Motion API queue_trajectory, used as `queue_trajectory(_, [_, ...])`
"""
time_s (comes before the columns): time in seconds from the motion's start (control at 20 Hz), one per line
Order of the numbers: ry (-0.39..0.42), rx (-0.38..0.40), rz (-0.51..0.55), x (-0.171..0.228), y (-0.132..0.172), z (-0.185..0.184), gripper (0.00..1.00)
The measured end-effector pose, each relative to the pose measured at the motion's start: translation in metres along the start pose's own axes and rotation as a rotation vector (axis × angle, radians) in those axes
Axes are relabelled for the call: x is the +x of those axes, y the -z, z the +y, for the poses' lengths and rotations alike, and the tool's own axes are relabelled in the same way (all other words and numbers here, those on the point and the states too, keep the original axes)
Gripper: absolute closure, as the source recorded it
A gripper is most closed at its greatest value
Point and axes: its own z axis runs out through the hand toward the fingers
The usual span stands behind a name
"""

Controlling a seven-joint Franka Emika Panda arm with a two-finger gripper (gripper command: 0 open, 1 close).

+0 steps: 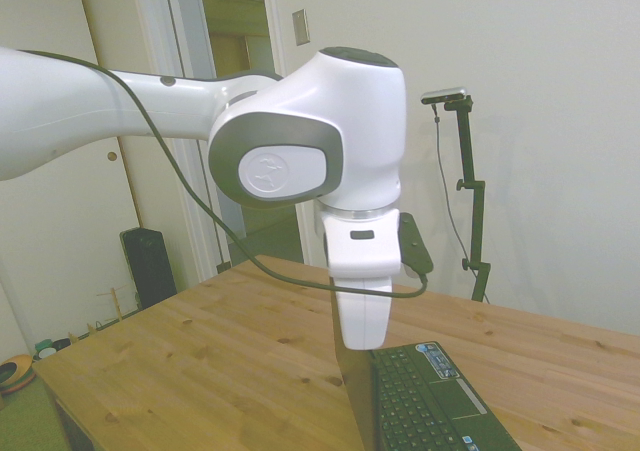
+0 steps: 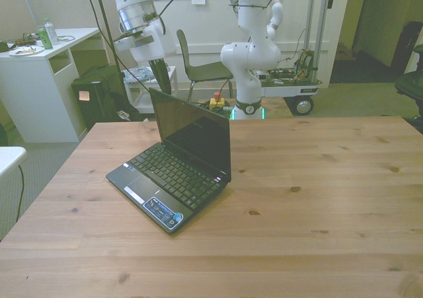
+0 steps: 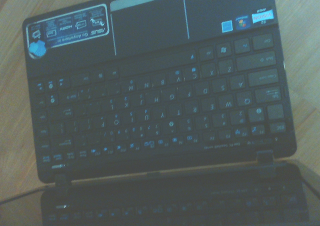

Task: Close the laptop

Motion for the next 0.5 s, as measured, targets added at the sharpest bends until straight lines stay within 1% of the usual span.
queue_trajectory(0.5, [-0.057, -0.027, -0.024, 0.057, -0.014, -0.024, 1.00])
